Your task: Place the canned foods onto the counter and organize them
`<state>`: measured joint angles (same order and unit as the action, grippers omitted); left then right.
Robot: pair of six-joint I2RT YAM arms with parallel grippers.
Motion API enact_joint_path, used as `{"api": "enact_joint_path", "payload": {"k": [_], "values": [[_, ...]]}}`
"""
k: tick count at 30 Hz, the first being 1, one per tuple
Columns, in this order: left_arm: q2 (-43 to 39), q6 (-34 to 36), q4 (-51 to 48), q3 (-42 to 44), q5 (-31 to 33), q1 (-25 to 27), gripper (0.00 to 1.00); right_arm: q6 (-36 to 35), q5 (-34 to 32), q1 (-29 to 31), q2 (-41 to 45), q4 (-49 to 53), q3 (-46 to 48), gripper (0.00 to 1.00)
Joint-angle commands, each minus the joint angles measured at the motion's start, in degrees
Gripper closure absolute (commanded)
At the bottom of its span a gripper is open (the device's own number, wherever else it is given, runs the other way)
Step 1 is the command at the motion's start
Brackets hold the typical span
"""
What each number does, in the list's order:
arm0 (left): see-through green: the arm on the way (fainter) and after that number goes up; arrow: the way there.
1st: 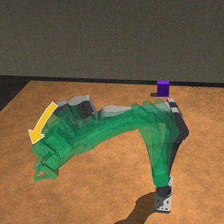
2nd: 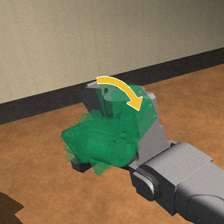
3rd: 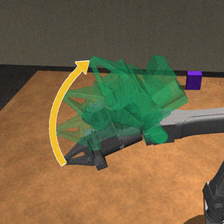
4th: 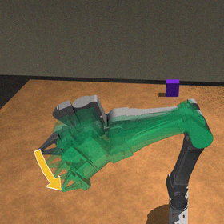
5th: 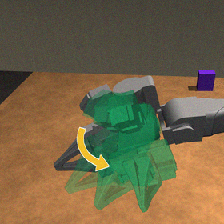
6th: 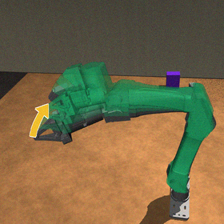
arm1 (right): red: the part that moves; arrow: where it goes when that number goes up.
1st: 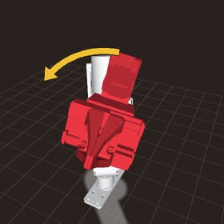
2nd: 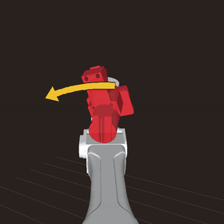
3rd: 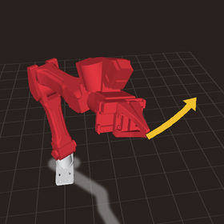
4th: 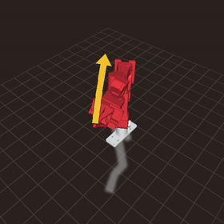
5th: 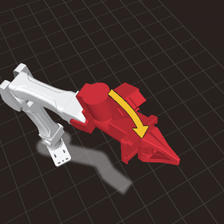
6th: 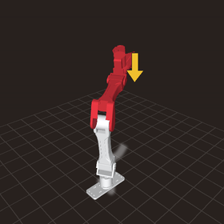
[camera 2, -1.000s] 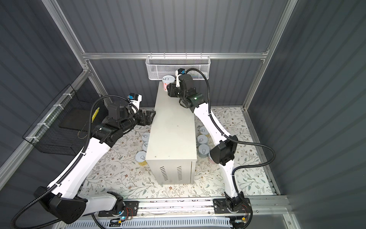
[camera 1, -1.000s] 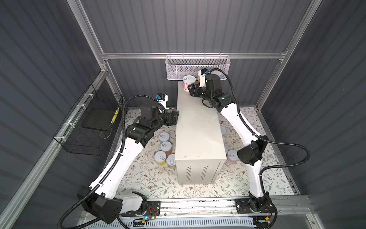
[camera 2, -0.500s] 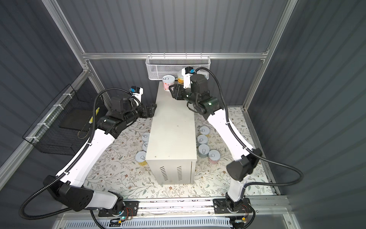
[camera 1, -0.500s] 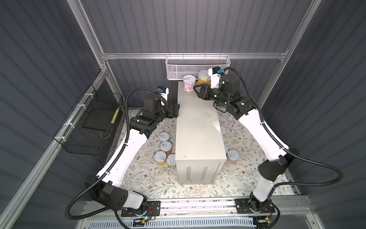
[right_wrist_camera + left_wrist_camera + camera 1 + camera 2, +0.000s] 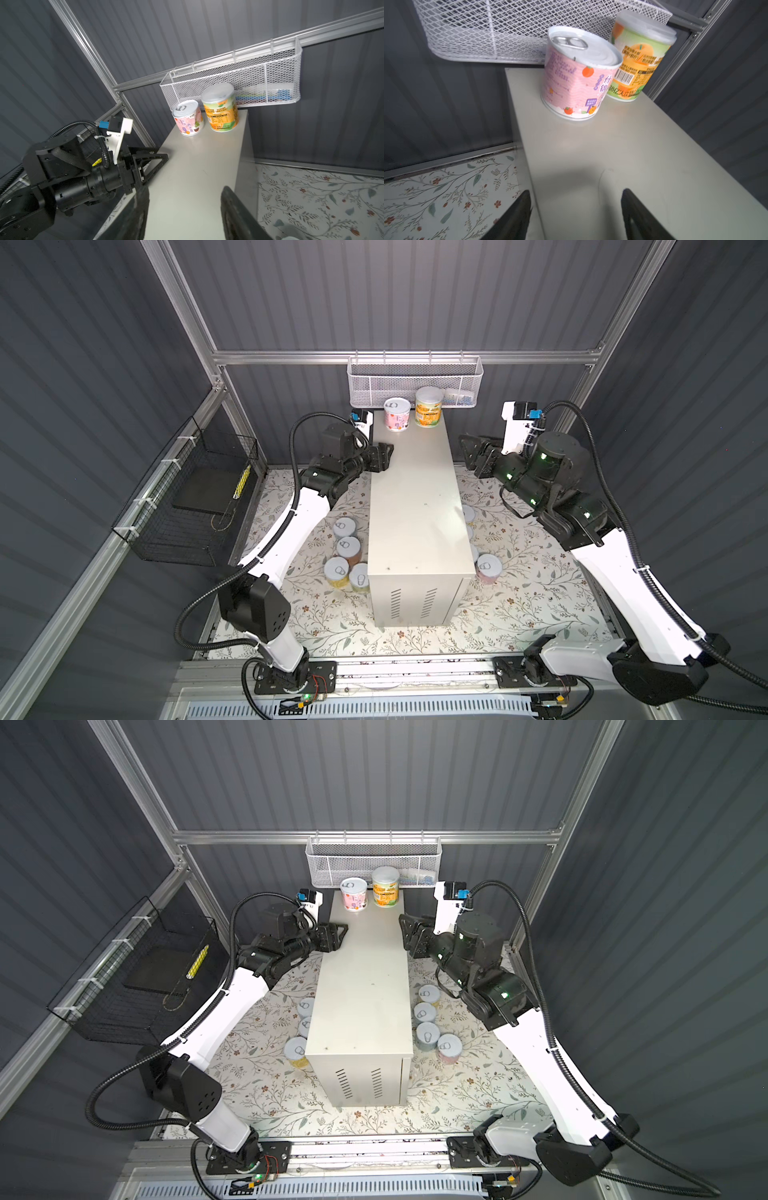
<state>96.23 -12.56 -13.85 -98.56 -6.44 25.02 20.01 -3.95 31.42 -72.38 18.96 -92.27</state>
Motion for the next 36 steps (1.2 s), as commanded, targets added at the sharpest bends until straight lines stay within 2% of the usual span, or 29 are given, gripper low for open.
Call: {"api": "enact_joint_path", "payload": {"k": [1,8,18,36], "values": [[1.99,-1.58,3.30,-2.36,-1.30,-0.32,0.33,-1.81,-2.53,-0.59,1.52,0.96,1.19,0.43],[6.79,-2.12,7.20,-5.83,-0.58,-0.32,0.36,-1.90,-2.86,-2.13,2.83,0.30,4.06,0.44],[12.04,-0.27,6.38,-11.72,-1.47,-0.23,0.35,-1.11,-1.79,-4.53,2.56,0.30,4.99,0.44],[18.36,-2.41,5.26,-18.44,-0.64,-0.32,0.35,-0.85,-2.05,-5.20,1.63,2.04,5.66,0.43]]}}
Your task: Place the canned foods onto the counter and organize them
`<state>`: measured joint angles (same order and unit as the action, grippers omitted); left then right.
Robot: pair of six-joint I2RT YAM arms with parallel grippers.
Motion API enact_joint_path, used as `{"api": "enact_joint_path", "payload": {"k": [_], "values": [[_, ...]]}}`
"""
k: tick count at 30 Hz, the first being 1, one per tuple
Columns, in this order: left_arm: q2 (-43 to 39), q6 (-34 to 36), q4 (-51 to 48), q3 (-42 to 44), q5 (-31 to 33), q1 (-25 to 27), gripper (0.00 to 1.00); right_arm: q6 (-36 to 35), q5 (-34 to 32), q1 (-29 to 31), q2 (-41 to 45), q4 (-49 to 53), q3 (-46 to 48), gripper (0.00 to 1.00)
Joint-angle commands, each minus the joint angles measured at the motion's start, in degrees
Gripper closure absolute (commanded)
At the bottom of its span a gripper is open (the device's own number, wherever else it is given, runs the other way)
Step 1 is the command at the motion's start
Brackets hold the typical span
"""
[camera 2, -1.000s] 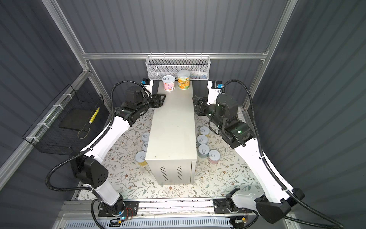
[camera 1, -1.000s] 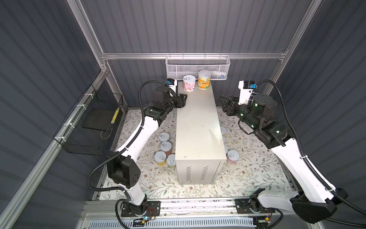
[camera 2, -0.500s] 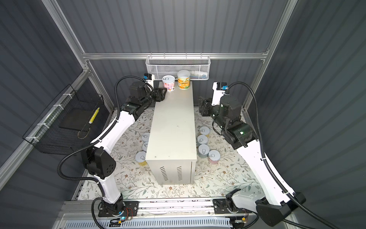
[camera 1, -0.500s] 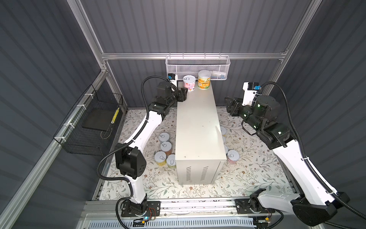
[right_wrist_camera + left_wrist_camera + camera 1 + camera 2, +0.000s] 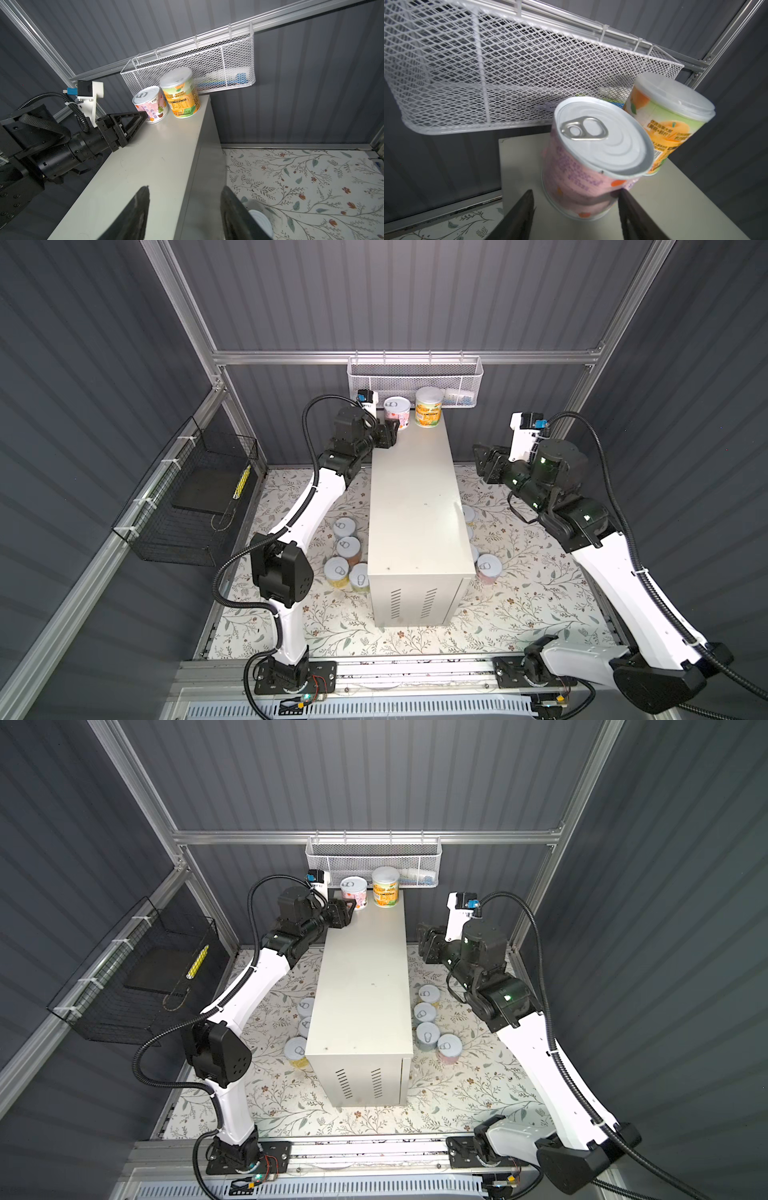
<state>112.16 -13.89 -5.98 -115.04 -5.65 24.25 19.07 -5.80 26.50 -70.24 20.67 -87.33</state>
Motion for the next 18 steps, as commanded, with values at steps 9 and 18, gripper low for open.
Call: {"api": "enact_joint_path", "payload": {"k": [9,18], "values": [[1.73,2.21,-5.90,-3.71,-0.51,0.45,0.24,-0.87,-3.56,-1.50,2.70,3.44,3.86,0.42],[-15.84,3.63,-4.66,13.48,9.16,0.40,0.00,2.14,-8.12,-4.29,14.45,8.19,18.46,0.29]]}}
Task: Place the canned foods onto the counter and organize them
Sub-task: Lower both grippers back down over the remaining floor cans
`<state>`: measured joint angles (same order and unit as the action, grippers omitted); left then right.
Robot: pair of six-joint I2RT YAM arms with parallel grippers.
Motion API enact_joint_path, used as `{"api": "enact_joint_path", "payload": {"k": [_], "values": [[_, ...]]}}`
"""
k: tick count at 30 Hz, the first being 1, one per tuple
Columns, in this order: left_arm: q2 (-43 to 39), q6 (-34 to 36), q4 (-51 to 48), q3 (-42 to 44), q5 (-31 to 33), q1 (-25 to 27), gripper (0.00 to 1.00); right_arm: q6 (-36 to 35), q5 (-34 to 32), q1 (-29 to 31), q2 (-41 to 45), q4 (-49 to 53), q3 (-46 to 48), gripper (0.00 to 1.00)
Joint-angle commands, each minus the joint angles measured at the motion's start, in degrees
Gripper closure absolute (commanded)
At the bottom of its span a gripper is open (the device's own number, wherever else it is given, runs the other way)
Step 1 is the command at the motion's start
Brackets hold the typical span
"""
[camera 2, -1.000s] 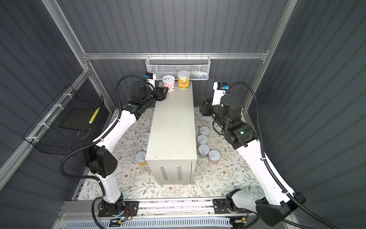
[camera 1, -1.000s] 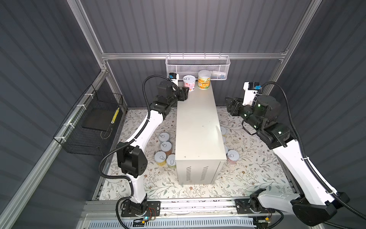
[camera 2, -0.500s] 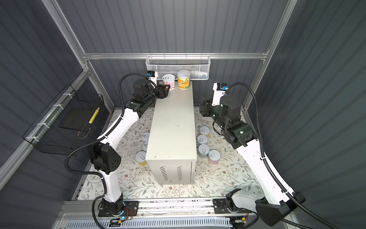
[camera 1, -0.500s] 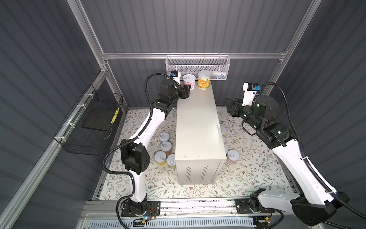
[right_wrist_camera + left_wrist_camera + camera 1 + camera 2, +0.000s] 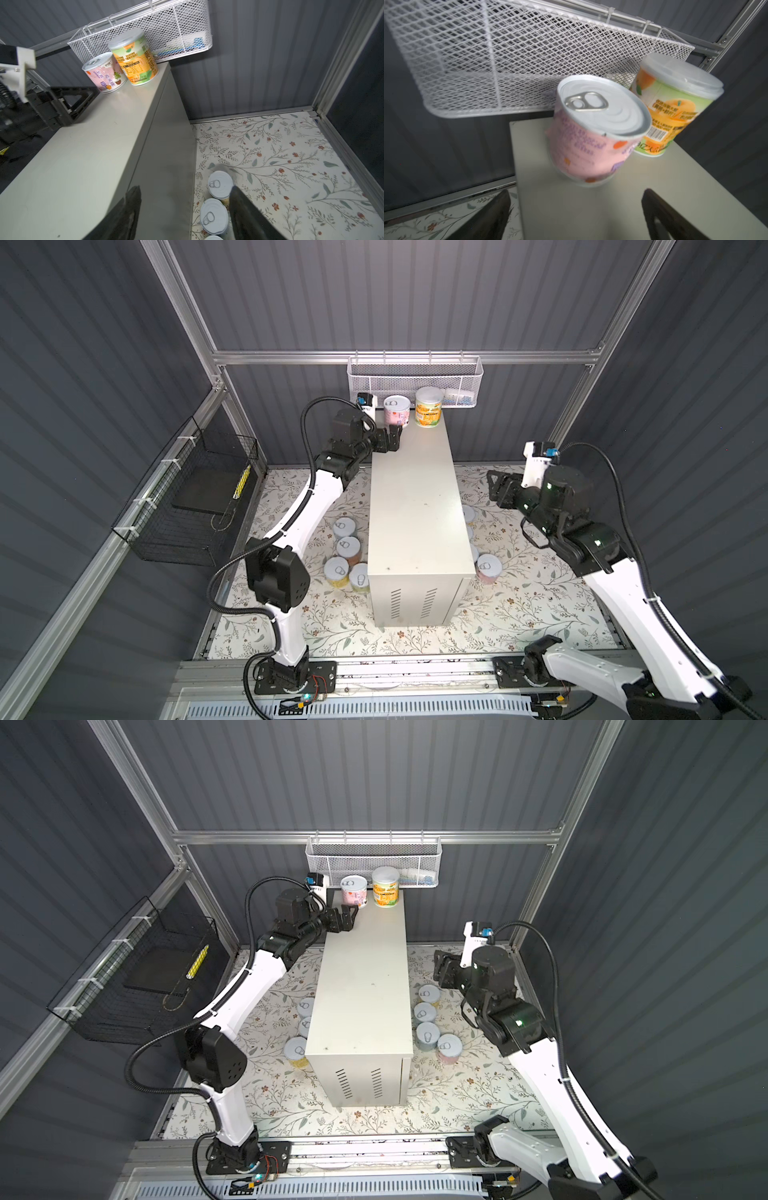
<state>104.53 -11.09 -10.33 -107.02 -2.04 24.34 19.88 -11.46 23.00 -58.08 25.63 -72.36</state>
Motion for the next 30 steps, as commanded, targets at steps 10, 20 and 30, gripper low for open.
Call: {"api": "enact_joint_path", "payload": {"k": [10,20,30], "values": [[-34.02,-3.39,-10.26,25.45,22.27,0.36,0.00,4.69,-0.24,-2.59,6.73,11.39,13.32,0.15],[-44.59,-11.06,-23.16,45.93,21.05,0.36,0.01,11.47,5.95,-2.60,6.70,11.35,27.09,0.13],[-47.41,-15.59,-20.10,58.00,20.24,0.36,0.01,13.68,5.03,-2.56,3.90,9.22,33.59,0.09]]}}
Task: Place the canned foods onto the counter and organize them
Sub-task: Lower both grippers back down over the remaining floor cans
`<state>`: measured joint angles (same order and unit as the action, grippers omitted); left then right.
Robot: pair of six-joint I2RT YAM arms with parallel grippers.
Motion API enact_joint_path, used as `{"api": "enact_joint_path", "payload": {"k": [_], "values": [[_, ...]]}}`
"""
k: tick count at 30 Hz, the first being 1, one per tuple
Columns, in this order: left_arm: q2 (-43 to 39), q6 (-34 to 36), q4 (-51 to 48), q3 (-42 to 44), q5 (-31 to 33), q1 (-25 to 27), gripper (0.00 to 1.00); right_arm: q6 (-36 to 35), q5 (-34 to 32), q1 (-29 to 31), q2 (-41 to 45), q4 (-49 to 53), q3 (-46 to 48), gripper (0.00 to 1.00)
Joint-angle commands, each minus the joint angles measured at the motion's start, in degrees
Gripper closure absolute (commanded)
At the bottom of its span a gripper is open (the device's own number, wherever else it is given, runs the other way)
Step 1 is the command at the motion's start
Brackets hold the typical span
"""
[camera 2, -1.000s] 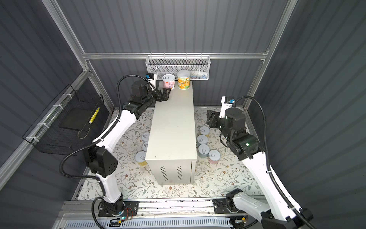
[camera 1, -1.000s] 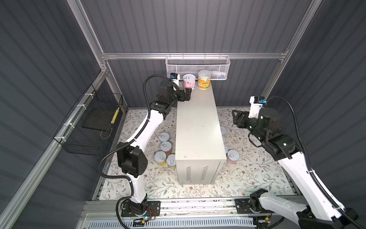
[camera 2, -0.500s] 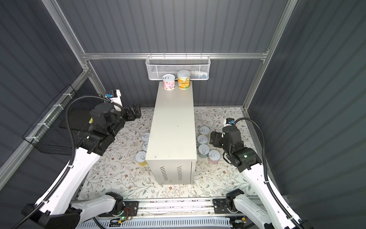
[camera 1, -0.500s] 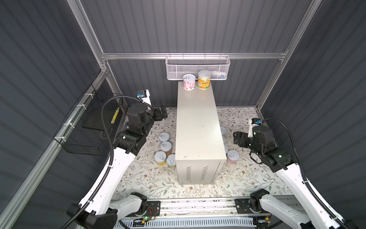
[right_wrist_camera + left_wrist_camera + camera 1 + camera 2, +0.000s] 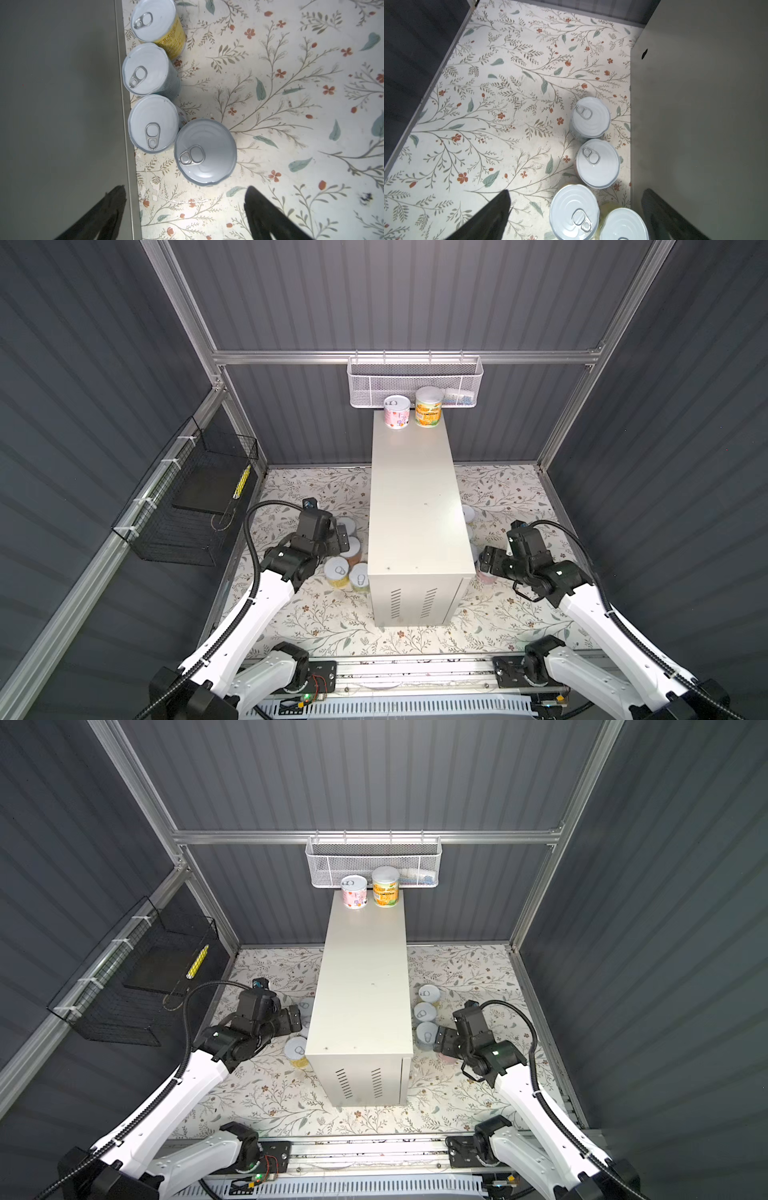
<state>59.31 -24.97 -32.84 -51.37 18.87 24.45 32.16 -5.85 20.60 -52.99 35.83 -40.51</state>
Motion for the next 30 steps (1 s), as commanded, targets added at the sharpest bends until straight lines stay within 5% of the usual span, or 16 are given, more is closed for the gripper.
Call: {"api": "enact_joint_path", "payload": {"k": [1,30], "values": [[-2.89,-1.58,3.70,3.42,-1.52,0.25,0.01,1.42,-0.60,-0.18,-1.76,-1.47,2.12,0.09],[-4.52,-0.01,11.60,8.24,-5.02,0.16,0.01,-0.61,-7.11,-0.39,-21.79,-11.56,2.42,0.20]]}}
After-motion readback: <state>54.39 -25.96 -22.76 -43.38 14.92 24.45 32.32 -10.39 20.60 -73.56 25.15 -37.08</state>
